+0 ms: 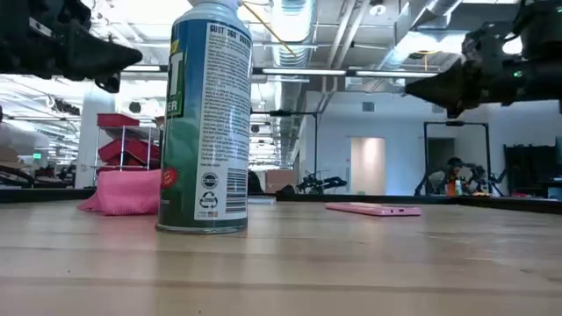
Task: Apply microfiber cloth
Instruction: Return to Home Position
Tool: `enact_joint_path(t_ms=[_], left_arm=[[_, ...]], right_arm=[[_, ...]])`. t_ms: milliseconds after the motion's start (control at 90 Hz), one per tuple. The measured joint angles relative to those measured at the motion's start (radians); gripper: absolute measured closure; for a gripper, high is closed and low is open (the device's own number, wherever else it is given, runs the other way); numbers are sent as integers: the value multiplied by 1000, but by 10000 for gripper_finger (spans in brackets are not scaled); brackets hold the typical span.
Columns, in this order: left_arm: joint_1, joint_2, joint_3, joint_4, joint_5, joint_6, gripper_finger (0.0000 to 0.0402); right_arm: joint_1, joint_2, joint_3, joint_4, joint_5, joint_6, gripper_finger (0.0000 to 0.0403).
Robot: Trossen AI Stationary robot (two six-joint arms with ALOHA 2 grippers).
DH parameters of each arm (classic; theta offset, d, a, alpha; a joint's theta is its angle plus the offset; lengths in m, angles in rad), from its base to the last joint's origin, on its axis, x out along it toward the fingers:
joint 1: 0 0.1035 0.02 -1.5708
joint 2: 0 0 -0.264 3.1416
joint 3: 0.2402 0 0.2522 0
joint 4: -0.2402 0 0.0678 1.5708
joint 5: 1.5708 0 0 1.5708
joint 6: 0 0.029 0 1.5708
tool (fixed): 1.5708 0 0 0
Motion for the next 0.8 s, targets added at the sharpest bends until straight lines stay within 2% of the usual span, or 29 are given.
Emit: enact_joint_path(t_ms=[356,644,800], left_arm=[[0,-2,-12,-24,-3,67,402],[0,5,-76,68,18,157,402],[0,24,-77,65,22,180,402]], right_arm=[[56,-253,-18,-293,65,-42,403],[56,-332,-18,-480,31,-39,403],[85,-337,-19,-499,-3,-13,403]])
